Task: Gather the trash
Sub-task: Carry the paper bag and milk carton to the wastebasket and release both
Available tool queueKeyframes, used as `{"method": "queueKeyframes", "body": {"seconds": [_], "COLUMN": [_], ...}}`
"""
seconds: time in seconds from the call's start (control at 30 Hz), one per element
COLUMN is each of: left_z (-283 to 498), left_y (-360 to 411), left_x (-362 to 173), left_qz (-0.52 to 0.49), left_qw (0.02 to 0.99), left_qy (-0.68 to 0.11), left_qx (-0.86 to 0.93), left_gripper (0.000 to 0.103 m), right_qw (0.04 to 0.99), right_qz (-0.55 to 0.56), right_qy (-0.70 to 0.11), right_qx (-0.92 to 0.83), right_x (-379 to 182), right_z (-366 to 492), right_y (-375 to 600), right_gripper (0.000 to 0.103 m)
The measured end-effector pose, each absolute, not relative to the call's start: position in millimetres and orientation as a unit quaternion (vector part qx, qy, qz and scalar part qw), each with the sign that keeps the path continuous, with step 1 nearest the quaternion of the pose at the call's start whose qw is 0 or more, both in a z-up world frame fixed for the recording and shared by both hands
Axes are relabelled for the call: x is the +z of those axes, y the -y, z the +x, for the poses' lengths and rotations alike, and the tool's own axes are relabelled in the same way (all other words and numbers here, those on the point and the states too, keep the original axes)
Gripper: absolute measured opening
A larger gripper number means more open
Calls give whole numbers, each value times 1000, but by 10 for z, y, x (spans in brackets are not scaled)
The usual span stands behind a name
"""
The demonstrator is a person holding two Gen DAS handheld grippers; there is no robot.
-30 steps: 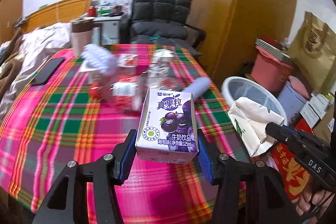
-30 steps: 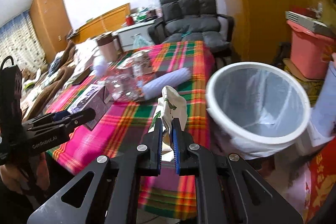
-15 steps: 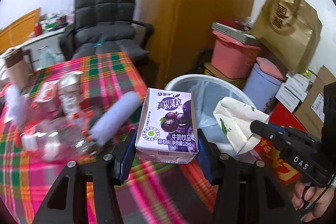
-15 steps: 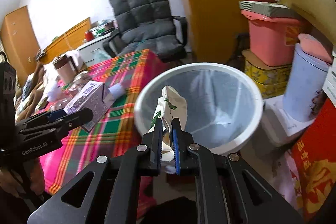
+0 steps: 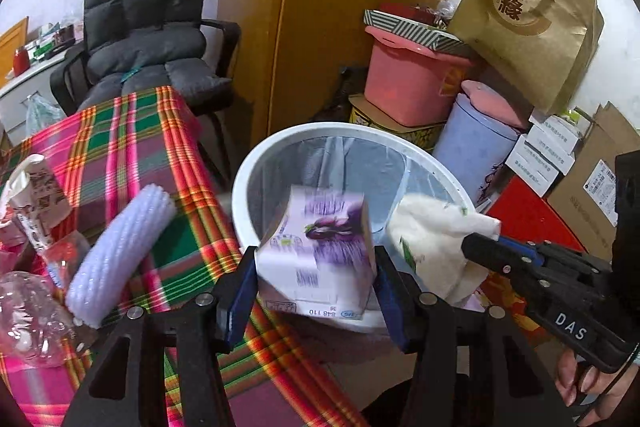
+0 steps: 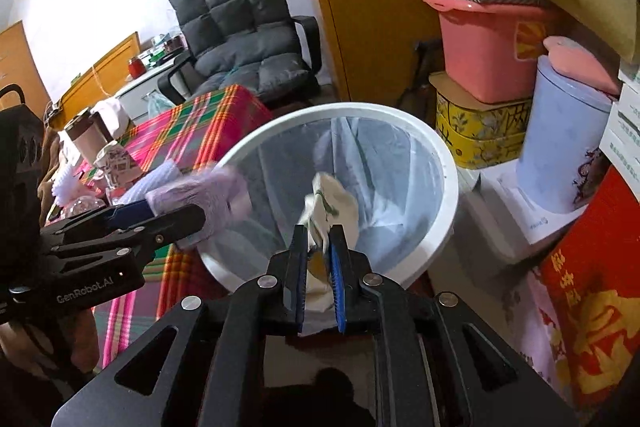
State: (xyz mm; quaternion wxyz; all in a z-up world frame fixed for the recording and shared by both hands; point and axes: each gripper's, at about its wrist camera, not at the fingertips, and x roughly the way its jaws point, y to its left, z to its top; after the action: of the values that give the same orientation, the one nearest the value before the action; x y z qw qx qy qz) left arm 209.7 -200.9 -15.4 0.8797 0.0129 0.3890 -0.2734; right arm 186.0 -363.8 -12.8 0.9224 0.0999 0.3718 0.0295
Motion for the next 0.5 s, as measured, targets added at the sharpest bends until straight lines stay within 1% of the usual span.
{"method": "queueKeyframes", "body": {"seconds": [0.23, 0.33, 0.37, 0.43, 0.5], "left_z": [2111, 2097, 2086, 2052, 2016], "left_y": [2004, 1961, 1943, 1896, 1847], "left_x": [-131, -104, -95, -72, -57], "left_qz": [5, 1, -1, -5, -10], "left_qw": [885, 887, 887, 889, 891], "left_qy": [-381, -379, -378, -376, -375], "left_qx": [-270, -265, -264, -260, -256], "left_gripper": [59, 59, 60, 59, 59], "right_qw": [921, 922, 922, 922, 923], "right_qz": [104, 101, 102, 102, 103], "right_qy": [-374, -374, -374, -373, -369], "right_qx": [27, 24, 24, 25, 29], "right_x": [-138, -133, -129, -118, -100], "right_z": [1908, 1901, 1891, 1883, 1856], "right_y": [3676, 3670, 3672, 3659, 3638], "right_gripper": [20, 28, 33, 36, 36]}}
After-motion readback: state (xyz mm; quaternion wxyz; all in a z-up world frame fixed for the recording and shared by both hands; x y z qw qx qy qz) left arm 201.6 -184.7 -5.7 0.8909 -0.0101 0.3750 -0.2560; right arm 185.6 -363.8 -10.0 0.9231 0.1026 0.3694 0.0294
